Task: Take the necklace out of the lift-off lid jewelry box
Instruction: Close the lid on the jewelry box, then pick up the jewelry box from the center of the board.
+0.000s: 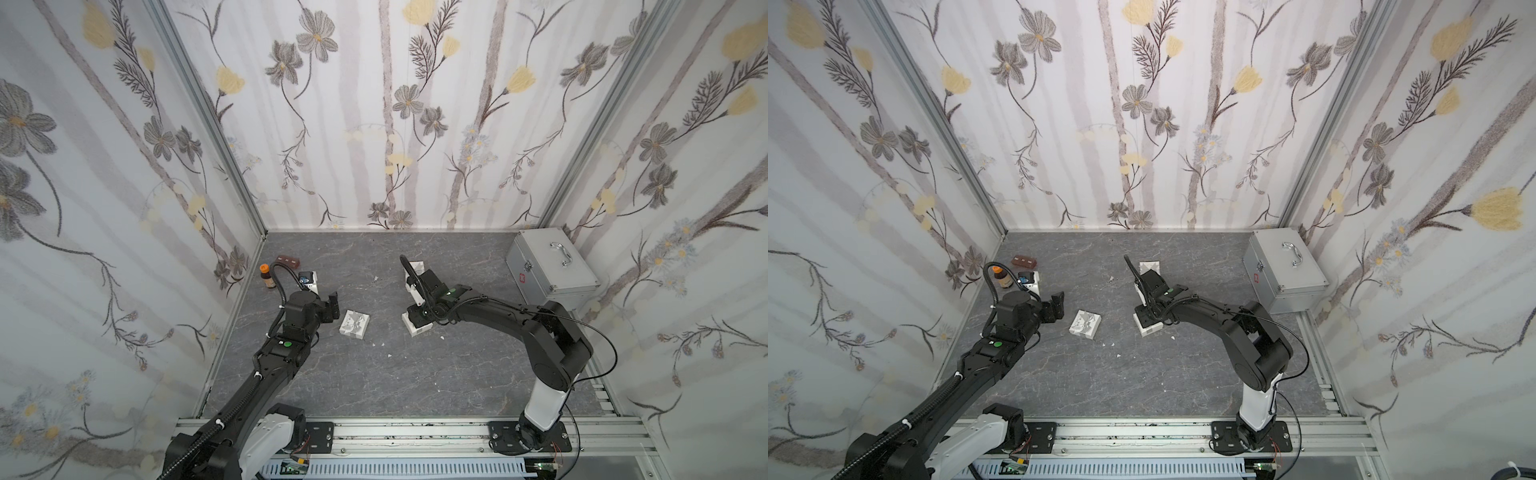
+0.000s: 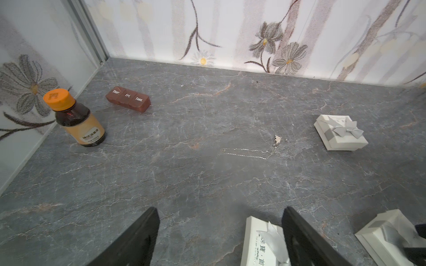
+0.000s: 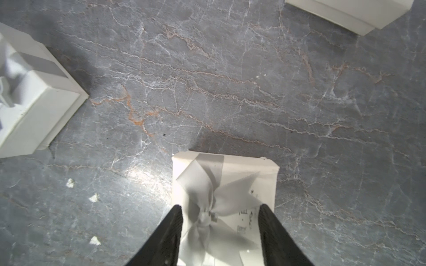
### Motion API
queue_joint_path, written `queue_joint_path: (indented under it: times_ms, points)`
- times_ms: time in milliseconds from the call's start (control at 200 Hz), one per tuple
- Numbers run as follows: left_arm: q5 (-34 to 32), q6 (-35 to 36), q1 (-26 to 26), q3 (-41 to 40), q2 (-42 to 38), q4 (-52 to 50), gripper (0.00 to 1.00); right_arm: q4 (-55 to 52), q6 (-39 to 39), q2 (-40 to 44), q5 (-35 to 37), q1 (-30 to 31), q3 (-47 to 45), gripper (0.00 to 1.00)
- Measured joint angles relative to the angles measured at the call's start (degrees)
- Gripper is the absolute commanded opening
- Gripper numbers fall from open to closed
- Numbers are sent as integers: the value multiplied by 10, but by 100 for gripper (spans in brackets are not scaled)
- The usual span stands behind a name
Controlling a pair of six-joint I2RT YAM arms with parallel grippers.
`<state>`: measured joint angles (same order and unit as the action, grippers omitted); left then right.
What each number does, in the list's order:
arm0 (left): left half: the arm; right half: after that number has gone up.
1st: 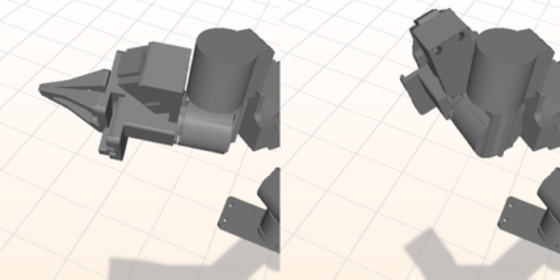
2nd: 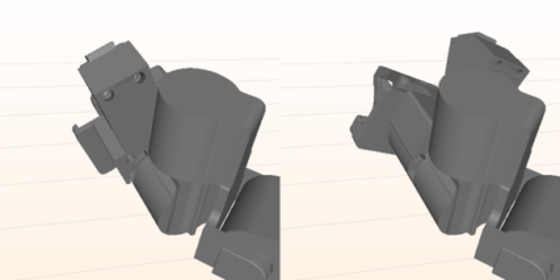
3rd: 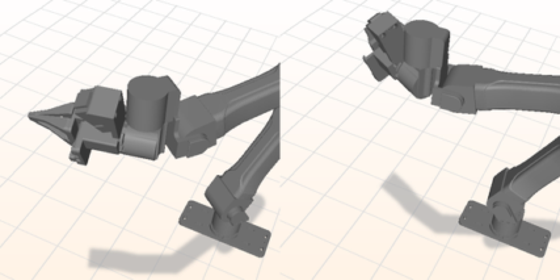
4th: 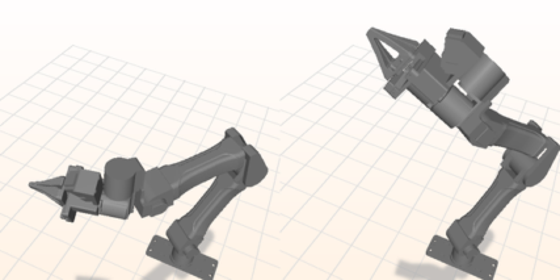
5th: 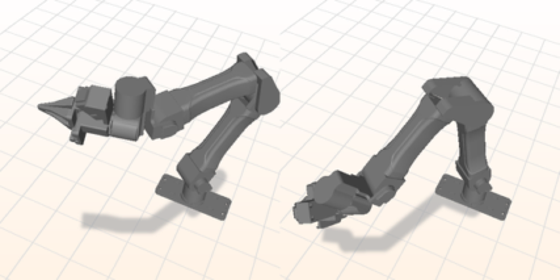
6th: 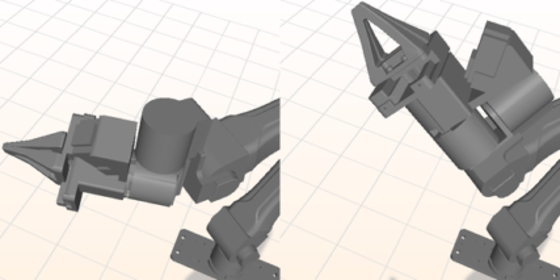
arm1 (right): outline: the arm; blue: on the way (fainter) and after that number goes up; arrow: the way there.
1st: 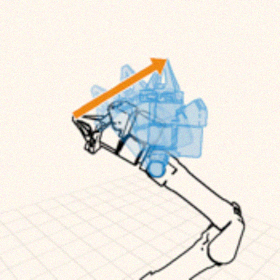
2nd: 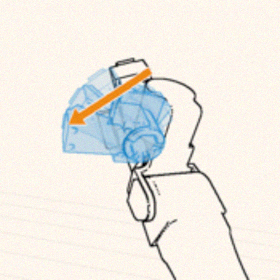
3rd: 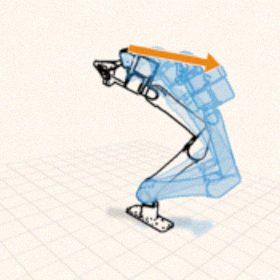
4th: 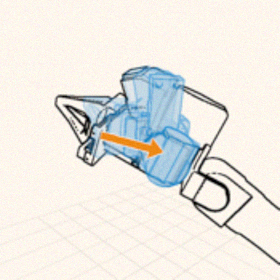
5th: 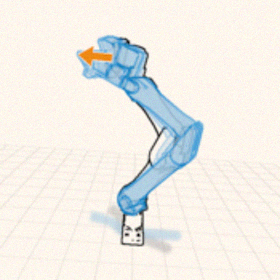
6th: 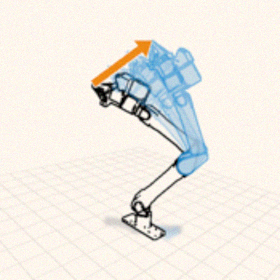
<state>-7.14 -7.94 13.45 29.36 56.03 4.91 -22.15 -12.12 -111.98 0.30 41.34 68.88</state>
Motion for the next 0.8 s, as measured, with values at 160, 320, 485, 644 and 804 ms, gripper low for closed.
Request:
queue_joint_path:
  times_ms: [160, 320, 485, 644, 804]
  points:
    - [9, 3, -35, -2, 30, 15, 88, 22, 0, 55, -42, -39, -11, 60]
    - [12, 17, -68, -5, 67, 39, 95, 80, 4, 134, -71, -117, -65, 62]
    - [12, 32, -97, -14, 116, 82, 100, 170, 8, 234, -72, -216, -162, 73]
    - [12, 35, -113, -38, 167, 159, 100, 281, 13, 320, -45, -291, -262, 86]
    - [14, 37, -116, -56, 205, 223, 100, 353, 13, 362, -26, -351, -342, 84]
